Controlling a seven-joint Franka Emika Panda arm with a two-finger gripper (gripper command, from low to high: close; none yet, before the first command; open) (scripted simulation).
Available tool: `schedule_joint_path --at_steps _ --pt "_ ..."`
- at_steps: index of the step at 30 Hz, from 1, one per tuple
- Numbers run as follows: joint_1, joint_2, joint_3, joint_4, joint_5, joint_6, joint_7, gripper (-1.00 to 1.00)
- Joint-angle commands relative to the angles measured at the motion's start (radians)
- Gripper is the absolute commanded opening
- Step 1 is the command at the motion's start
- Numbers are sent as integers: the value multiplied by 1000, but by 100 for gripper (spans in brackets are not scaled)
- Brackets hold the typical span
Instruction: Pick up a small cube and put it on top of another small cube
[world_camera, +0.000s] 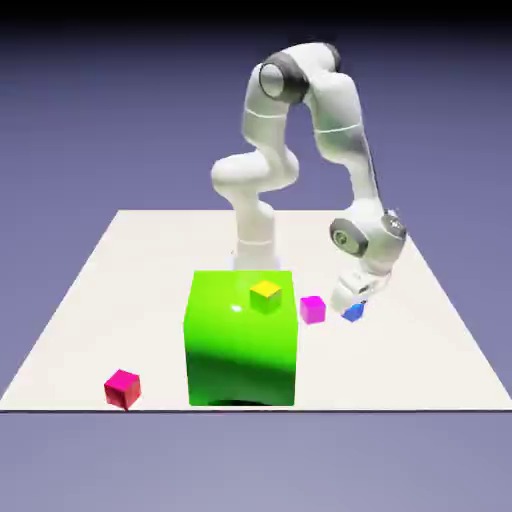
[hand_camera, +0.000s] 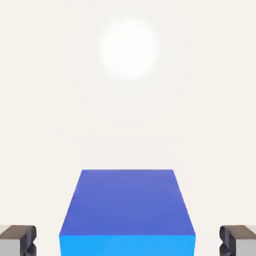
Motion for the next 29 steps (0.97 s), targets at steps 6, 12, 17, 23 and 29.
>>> schedule_joint_path --at_steps 6,12,17,23,29 --pt "-81 -212 112 13 135 -214 -95 -100" --pt "-166 -393 108 -82 190 -289 -235 -100" --pt "-250 -575 104 -177 244 -365 -376 -100" --pt "-264 -456 84 -222 173 -208 -336 -100" --pt "-264 -395 76 -235 140 -139 -311 100"
